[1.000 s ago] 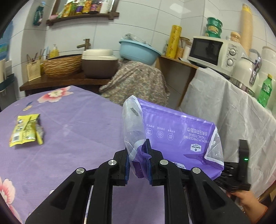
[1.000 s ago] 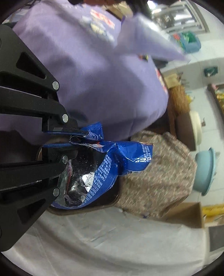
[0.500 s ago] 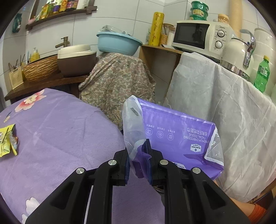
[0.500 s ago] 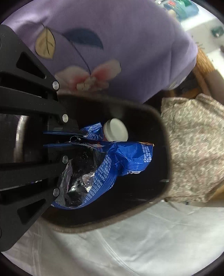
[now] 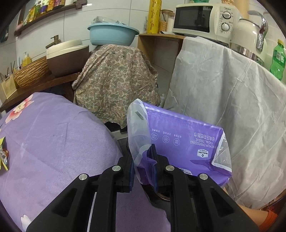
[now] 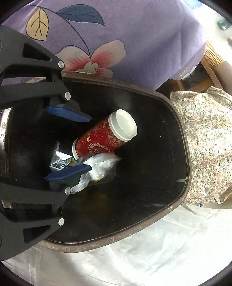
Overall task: Collect trash
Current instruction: 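Carry the blue chip bag into the bin and open the right gripper while the left holds the purple bag, then lower the purple tissue bag into the black bin and open the left gripper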
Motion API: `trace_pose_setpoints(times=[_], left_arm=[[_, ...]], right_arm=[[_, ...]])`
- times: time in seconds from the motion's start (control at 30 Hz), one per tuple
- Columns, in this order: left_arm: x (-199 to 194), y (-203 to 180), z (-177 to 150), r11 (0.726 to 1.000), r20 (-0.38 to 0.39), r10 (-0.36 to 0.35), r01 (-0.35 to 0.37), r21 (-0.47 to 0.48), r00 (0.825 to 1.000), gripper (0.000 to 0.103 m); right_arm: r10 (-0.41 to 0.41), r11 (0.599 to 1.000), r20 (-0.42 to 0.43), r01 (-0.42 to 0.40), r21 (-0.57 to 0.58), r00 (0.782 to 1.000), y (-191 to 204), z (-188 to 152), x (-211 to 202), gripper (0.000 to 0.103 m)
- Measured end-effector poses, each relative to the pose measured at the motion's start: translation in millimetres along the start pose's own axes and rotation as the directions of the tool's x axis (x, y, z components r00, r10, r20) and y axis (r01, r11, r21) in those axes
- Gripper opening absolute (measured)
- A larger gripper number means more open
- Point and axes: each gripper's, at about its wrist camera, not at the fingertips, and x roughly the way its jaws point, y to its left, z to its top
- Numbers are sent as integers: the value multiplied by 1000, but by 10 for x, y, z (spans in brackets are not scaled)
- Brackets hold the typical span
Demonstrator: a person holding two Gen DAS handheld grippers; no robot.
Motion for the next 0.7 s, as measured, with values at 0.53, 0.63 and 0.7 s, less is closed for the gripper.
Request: trace_pose_setpoints(times=[0.53, 0.63, 0.7], left_arm=[[938, -442, 298, 990, -137, 101, -86, 108, 985, 16], [1167, -601, 281, 981, -179, 144, -117, 155, 973, 16], [1340, -691, 244, 976, -213, 163, -126, 177, 964, 16]], right_arm=[[-48, 999, 125, 45, 26, 991, -181, -482, -728, 61], [-71, 997, 163, 66, 36, 984, -233, -576, -951, 61], [-78, 997, 184, 72, 39, 980, -250, -640, -1080, 62]])
